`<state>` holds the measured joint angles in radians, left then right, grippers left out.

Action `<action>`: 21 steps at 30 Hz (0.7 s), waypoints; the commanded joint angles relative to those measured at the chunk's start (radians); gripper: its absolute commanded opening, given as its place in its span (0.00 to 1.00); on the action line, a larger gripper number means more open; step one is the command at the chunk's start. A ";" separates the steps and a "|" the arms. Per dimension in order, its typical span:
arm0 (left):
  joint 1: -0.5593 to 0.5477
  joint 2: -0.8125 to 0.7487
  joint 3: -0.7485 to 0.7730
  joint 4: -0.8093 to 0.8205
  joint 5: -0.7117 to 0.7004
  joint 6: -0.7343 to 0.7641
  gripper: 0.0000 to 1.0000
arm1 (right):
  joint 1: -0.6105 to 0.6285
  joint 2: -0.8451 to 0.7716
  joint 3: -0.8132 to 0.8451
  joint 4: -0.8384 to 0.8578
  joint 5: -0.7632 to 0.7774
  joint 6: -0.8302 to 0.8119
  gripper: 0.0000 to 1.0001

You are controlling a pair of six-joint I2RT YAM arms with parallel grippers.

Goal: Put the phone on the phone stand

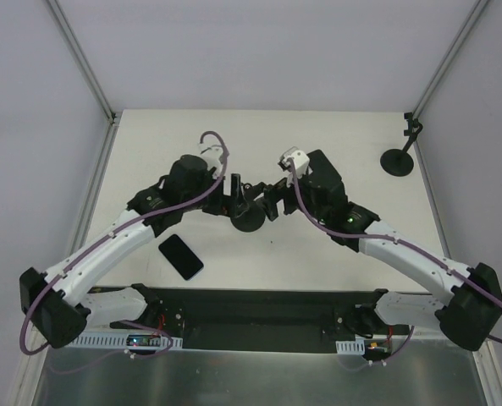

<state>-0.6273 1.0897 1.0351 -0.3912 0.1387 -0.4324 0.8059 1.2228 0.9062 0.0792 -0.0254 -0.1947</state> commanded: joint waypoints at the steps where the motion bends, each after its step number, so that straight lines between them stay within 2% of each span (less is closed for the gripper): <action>1: -0.123 0.128 0.097 0.014 -0.172 0.106 0.86 | -0.089 -0.130 -0.079 0.091 0.047 0.047 0.96; 3: -0.164 0.214 0.143 0.014 -0.238 0.121 0.89 | -0.143 -0.144 -0.110 0.116 0.038 0.075 0.96; 5: -0.181 0.268 0.170 0.014 -0.311 0.129 0.88 | -0.232 -0.152 -0.145 0.126 -0.008 0.112 0.96; 8: -0.183 0.289 0.171 0.015 -0.401 0.126 0.80 | -0.327 -0.157 -0.182 0.136 -0.016 0.141 0.96; 9: -0.183 0.289 0.169 0.015 -0.421 0.126 0.68 | -0.364 -0.157 -0.191 0.140 -0.016 0.146 0.96; 12: -0.183 0.292 0.161 0.014 -0.467 0.135 0.59 | -0.399 -0.148 -0.208 0.151 -0.027 0.161 0.96; 16: -0.181 0.277 0.138 0.014 -0.548 0.124 0.52 | -0.424 -0.106 -0.202 0.166 -0.039 0.179 0.96; 21: -0.176 0.234 0.094 0.012 -0.594 0.112 0.50 | -0.427 -0.016 -0.152 0.148 -0.015 0.192 0.96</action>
<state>-0.8112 1.3827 1.1534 -0.3866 -0.3485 -0.3214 0.3866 1.1542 0.6971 0.1974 -0.0429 -0.0315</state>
